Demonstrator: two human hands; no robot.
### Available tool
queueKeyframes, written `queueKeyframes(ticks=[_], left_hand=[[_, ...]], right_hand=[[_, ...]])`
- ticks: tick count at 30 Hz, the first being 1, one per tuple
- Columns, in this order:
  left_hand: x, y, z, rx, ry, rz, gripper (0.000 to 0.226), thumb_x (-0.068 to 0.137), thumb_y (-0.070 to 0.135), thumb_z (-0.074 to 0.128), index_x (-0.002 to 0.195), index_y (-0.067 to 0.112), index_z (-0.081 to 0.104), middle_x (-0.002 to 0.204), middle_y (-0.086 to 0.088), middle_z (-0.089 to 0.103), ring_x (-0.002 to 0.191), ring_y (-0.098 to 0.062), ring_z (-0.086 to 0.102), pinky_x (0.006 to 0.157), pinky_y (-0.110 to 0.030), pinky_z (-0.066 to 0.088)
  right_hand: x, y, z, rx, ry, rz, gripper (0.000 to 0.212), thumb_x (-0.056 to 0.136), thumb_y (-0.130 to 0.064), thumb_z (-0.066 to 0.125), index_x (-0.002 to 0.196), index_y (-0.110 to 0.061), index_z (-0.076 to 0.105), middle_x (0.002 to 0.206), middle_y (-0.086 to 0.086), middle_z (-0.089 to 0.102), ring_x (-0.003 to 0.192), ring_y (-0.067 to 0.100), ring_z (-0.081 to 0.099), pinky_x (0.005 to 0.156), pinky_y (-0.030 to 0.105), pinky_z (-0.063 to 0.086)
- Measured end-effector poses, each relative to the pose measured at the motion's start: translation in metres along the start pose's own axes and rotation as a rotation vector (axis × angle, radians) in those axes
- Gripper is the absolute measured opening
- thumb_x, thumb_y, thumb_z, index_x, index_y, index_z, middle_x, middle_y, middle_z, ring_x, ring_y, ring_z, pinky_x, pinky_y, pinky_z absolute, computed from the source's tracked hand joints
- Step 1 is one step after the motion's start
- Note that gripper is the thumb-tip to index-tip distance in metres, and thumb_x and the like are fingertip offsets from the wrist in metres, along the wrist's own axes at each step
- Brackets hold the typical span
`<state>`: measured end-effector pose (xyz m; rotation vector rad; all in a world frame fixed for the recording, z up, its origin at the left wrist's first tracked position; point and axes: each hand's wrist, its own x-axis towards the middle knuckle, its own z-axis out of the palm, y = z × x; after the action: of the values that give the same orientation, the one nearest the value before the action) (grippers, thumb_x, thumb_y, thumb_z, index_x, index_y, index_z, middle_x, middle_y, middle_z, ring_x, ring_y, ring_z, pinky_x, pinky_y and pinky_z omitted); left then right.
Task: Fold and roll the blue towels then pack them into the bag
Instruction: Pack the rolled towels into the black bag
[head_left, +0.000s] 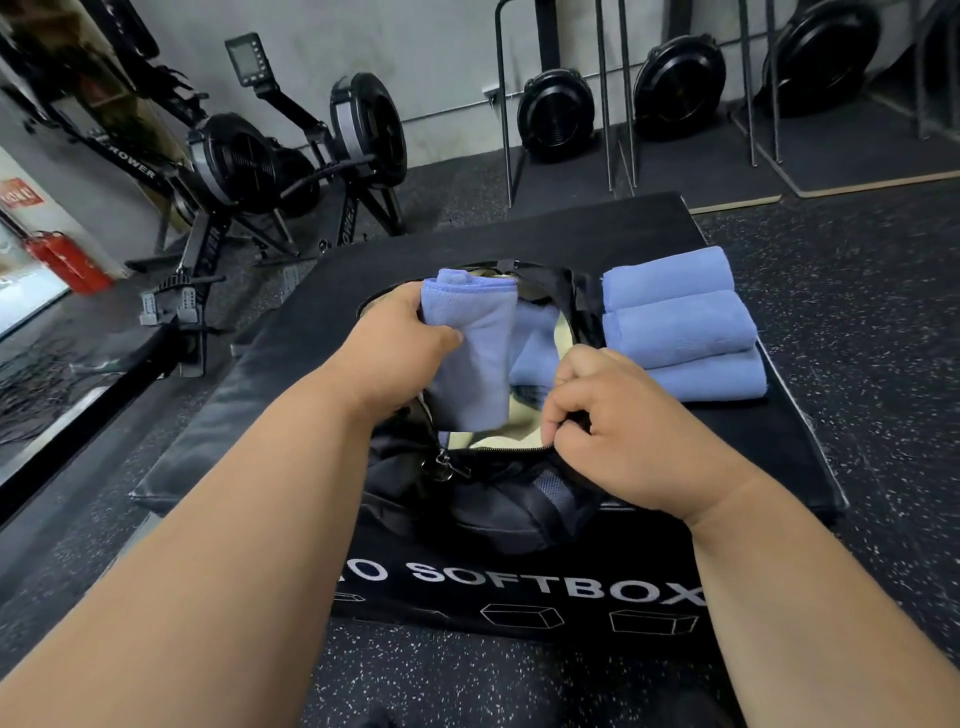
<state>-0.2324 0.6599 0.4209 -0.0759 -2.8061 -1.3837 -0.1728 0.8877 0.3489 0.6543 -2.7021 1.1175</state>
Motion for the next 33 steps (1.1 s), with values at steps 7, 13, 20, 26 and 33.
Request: queueKeyframes(ticks=[7,13,20,26,33], left_hand=[[0.021,-0.008,0.031,-0.213,-0.232,-0.239,0.033,0.092,0.003,0.067,0.12,0.019,0.071,0.12,-0.012,0.077,0.116,-0.03,0.072,0.103,-0.054,0.056],[0.03,-0.026,0.041,-0.159,-0.419,-0.367,0.036,0.095,0.002,0.064,0.128,0.016,0.068,0.126,-0.016,0.073,0.107,-0.028,0.067,0.091,-0.046,0.052],[0.037,-0.048,0.051,-0.103,-0.625,-0.478,0.08,0.072,0.01,0.083,0.143,-0.007,0.047,0.132,-0.022,0.063,0.128,-0.042,0.062,0.113,-0.071,0.038],[0.025,-0.048,0.06,-0.138,-0.714,-0.487,0.046,0.095,-0.01,0.057,0.14,-0.003,0.059,0.137,-0.024,0.066,0.128,-0.04,0.064,0.116,-0.056,0.045],[0.022,-0.05,0.062,-0.176,-0.69,-0.491,0.038,0.096,-0.005,0.059,0.134,-0.001,0.063,0.13,-0.027,0.069,0.123,-0.044,0.066,0.109,-0.059,0.051]], right_hand=[[-0.004,-0.003,-0.006,0.161,-0.029,-0.029,0.021,0.08,-0.018,0.054,0.071,-0.029,0.071,0.097,-0.012,0.053,0.102,0.009,0.051,0.082,0.012,0.034],[-0.001,-0.003,-0.01,0.296,-0.037,-0.035,0.023,0.08,-0.016,0.054,0.071,-0.03,0.07,0.098,-0.012,0.052,0.102,0.009,0.051,0.084,0.01,0.033],[0.001,-0.001,-0.012,0.322,-0.043,-0.02,0.035,0.085,-0.003,0.061,0.073,-0.034,0.073,0.102,-0.013,0.052,0.11,0.007,0.05,0.087,0.01,0.032],[0.001,-0.003,-0.013,0.308,-0.051,-0.012,0.035,0.086,-0.004,0.061,0.074,-0.034,0.073,0.103,-0.013,0.053,0.111,0.007,0.05,0.088,0.01,0.033],[0.002,-0.005,-0.011,0.293,-0.046,-0.016,0.033,0.085,-0.004,0.061,0.073,-0.032,0.074,0.101,-0.011,0.054,0.109,0.009,0.051,0.089,0.013,0.035]])
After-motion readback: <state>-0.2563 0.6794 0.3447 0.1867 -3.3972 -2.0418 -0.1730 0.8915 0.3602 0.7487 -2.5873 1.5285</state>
